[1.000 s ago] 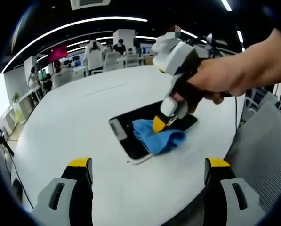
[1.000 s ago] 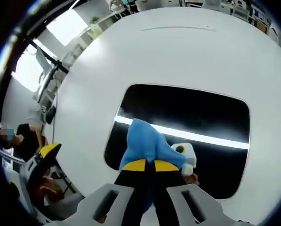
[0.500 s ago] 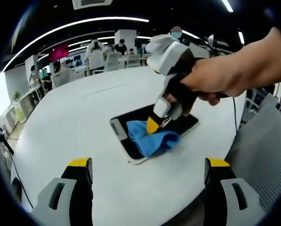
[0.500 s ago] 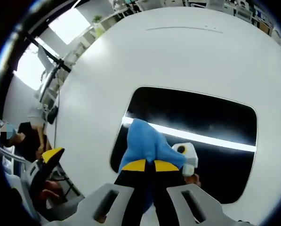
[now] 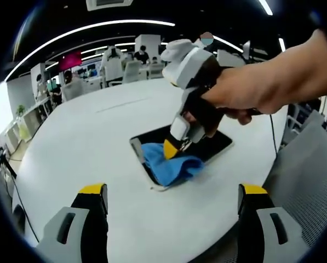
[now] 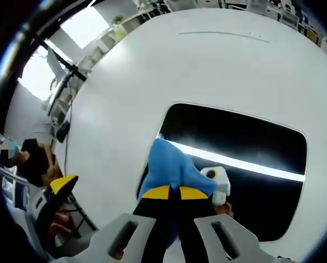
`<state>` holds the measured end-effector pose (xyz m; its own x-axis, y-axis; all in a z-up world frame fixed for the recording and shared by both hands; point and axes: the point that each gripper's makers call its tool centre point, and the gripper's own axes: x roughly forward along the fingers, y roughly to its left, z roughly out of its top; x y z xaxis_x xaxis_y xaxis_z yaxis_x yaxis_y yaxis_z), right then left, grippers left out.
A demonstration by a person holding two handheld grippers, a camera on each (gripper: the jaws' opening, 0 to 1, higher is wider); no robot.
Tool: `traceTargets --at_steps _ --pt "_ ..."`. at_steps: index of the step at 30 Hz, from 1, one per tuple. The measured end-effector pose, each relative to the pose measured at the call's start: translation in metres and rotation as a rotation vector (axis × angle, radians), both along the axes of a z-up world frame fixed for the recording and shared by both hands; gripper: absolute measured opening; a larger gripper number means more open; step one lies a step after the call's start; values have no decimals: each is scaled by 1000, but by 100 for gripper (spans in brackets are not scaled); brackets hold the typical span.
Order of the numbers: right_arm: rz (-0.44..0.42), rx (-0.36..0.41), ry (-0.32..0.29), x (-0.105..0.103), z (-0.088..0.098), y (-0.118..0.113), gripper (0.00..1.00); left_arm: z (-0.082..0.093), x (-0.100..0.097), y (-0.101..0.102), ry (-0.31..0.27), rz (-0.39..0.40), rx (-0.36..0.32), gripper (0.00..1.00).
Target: Wipe the mirror surface with the cleaning cloth until all visible marks leave the cleaned area.
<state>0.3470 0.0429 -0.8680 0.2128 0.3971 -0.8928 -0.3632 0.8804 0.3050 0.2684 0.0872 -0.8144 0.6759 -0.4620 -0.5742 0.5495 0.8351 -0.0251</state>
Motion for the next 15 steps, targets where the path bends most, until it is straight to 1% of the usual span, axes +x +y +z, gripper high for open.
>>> traceTargets --at_steps 10,15 --pt "7 -3 -3 1 -1 0 0 1 -1 -1 -8 -8 5 99" --pt "8 -1 -5 3 -1 2 0 0 0 1 -3 5 0 99"
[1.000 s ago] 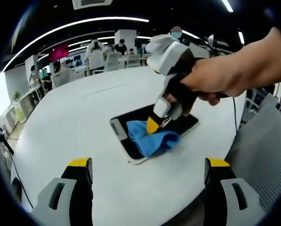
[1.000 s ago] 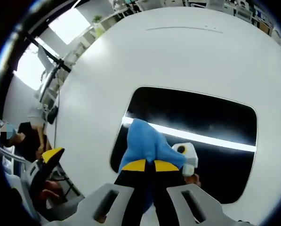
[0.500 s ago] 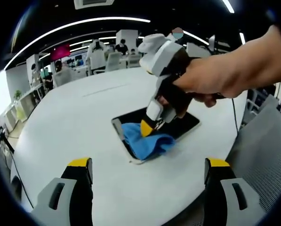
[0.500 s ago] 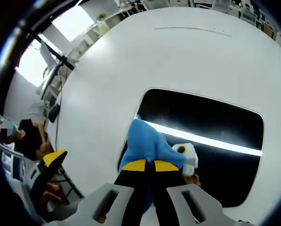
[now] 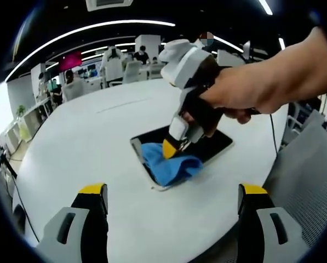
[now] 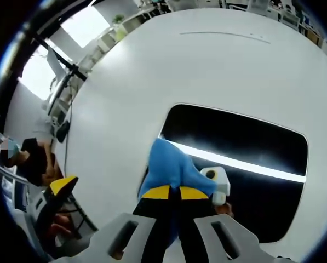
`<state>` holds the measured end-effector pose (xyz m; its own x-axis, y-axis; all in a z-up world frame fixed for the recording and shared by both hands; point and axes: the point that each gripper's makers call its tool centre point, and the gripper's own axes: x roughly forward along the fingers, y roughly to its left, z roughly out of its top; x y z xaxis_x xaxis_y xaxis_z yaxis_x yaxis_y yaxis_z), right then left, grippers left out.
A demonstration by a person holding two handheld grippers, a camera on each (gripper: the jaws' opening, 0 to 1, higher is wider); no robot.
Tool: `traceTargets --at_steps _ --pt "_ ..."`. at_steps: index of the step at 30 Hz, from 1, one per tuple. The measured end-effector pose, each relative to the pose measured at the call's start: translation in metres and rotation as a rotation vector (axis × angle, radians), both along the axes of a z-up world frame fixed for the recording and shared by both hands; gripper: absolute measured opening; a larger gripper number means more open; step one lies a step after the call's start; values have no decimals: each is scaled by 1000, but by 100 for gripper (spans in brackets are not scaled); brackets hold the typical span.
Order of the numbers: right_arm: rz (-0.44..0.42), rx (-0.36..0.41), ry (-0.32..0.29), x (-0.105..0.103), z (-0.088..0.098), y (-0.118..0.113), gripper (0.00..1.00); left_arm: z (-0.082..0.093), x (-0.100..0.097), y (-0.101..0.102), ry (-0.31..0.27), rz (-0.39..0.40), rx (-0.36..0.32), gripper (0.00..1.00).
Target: Wipe the mirror surface with the cleaning cloth until all visible marks leave the cleaned area.
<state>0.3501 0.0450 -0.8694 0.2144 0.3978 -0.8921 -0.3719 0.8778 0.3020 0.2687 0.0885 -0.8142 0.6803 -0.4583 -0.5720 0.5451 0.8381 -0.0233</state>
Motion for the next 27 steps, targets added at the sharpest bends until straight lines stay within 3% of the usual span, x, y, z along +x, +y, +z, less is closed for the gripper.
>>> traceTargets --at_steps 27 --pt "7 34 11 7 -2 11 0 1 2 1 -6 11 -13 99"
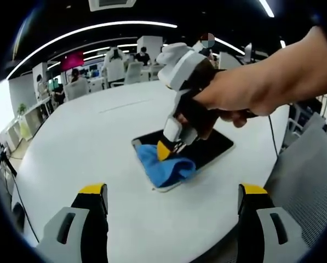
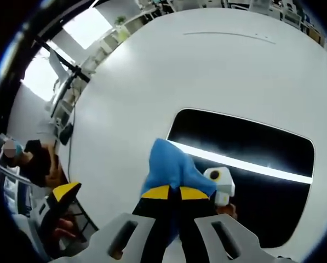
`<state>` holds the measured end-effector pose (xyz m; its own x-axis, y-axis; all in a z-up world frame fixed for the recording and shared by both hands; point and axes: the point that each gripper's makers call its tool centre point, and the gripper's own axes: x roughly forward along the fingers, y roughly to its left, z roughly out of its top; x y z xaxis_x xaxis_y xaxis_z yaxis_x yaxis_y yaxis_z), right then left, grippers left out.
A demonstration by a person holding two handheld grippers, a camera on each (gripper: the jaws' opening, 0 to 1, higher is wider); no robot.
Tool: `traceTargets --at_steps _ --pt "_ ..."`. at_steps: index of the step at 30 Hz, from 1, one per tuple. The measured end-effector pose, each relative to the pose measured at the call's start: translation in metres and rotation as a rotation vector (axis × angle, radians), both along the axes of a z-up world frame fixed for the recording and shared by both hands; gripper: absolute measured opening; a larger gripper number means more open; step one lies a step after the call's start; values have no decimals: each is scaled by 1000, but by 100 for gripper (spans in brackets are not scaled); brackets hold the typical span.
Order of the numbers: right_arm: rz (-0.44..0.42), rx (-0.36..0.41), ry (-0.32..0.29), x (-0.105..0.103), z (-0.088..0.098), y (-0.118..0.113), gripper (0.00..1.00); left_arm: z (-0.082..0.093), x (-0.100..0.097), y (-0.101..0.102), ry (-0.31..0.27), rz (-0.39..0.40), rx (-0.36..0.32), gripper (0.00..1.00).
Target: Wipe the mirror surface with the cleaning cloth until all visible marks leave the cleaned area.
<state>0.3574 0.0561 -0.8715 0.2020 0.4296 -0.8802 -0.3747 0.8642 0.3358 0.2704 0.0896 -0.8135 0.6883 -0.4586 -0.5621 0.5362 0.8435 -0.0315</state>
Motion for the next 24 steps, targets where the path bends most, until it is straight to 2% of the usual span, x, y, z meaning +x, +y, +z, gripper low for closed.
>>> traceTargets --at_steps 18,24 --pt "-11 9 -2 5 2 1 0 -2 -2 -2 9 -12 2 99" --pt "-16 8 -3 14 1 2 0 -2 -2 -3 13 -15 -2 99"
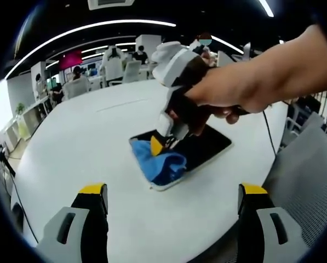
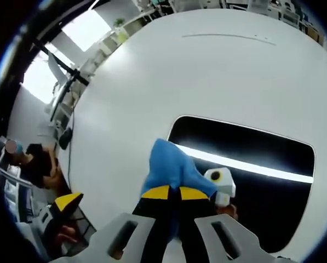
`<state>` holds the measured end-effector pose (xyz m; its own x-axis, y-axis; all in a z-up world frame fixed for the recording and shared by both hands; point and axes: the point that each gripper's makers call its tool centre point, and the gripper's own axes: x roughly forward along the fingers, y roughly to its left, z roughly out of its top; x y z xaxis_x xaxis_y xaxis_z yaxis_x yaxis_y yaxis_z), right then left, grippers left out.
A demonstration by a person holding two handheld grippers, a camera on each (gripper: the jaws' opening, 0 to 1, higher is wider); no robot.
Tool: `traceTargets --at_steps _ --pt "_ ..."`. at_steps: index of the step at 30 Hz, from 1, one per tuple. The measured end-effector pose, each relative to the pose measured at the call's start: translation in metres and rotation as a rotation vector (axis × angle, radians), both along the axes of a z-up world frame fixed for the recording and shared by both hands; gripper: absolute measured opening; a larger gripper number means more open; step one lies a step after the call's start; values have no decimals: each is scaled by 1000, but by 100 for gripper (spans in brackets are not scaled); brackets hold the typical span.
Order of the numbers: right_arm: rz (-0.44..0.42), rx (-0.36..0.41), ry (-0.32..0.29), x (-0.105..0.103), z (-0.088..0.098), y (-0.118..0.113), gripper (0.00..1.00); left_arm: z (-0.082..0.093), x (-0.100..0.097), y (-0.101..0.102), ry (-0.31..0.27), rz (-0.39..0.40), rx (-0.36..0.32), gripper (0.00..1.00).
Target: Wipe the mirror surface with the cleaning cloth until all visible marks leave the cleaned area.
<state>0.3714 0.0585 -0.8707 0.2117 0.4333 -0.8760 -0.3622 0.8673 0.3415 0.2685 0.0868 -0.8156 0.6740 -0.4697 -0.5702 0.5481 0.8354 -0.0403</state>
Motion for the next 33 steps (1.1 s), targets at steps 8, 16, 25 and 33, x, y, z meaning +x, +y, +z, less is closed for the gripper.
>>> traceTargets --at_steps 8,16,25,33 --pt "-2 -3 -6 10 1 1 0 0 0 0 0 -5 1 99" --pt "3 -14 -18 23 4 2 0 -1 0 0 5 -6 -2 99" --pt "6 -20 -20 37 4 4 0 -2 0 -1 7 -6 -7 99" --pt "-1 -16 -18 48 6 4 0 -3 0 -2 10 -13 -12 99"
